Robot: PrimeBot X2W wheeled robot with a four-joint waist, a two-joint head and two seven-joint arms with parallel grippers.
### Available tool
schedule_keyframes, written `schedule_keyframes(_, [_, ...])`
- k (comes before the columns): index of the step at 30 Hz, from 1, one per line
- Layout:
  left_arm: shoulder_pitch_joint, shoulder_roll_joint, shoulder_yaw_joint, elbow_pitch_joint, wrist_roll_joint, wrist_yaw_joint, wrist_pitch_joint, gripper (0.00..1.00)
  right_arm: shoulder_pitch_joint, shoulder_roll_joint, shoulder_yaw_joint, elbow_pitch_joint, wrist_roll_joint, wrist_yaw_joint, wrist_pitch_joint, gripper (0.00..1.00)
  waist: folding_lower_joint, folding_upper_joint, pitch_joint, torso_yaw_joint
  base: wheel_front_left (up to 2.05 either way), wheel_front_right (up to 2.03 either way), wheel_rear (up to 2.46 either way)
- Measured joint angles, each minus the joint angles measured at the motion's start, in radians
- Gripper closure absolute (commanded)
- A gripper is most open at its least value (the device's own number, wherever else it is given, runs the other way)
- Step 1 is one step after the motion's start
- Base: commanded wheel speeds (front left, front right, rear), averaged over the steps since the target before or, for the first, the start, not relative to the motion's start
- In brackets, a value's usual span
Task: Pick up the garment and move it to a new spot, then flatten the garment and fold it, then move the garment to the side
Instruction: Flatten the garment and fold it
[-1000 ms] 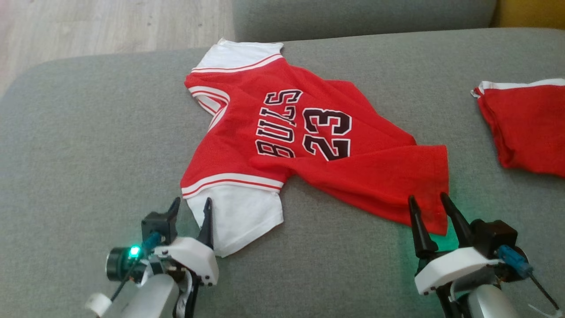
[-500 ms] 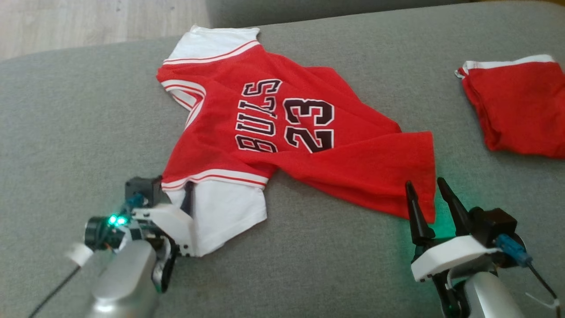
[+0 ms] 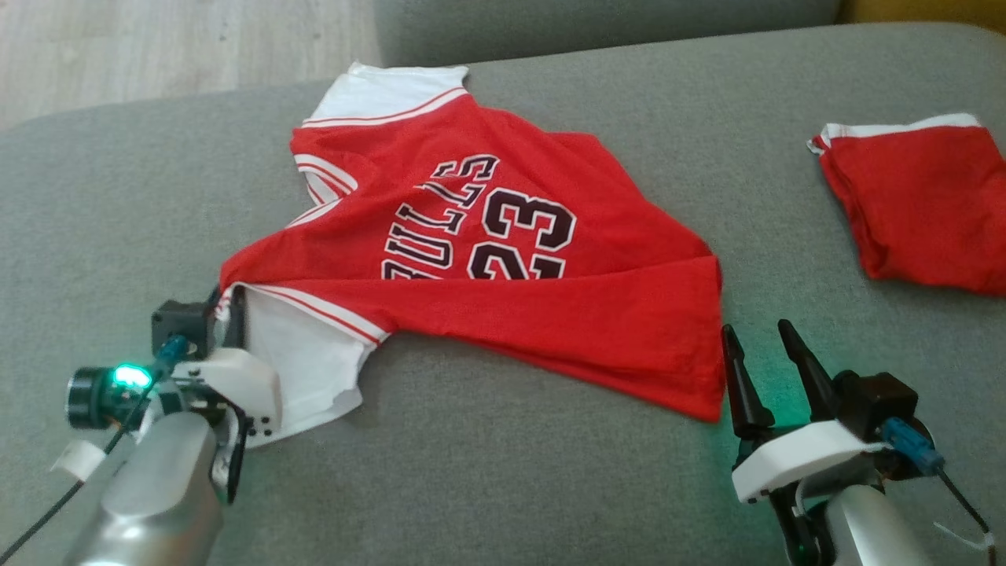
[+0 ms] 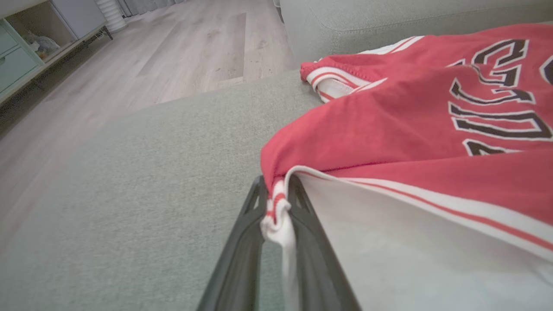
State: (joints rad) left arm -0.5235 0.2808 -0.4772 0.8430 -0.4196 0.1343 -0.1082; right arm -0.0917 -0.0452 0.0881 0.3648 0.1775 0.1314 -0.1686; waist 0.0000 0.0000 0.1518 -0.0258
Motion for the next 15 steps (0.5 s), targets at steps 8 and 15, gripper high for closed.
schedule_keyframes(8, [-0.005, 0.032, -0.013, 0.001, 0.016, -0.003, 0.024, 0.93, 0.003, 0.000, -0.001, 0.008, 0.000, 0.000, 0.000, 0.00, -0.0001, 0.0000, -0.033, 0.036, 0.00, 0.00, 0.00])
schedule_keyframes(15, [0.003, 0.032, -0.031, -0.014, 0.017, -0.010, 0.019, 0.00, 0.003, 0.000, -0.004, 0.020, 0.000, 0.000, 0.001, 0.00, 0.0000, 0.0000, -0.043, 0.059, 0.00, 0.00, 0.00])
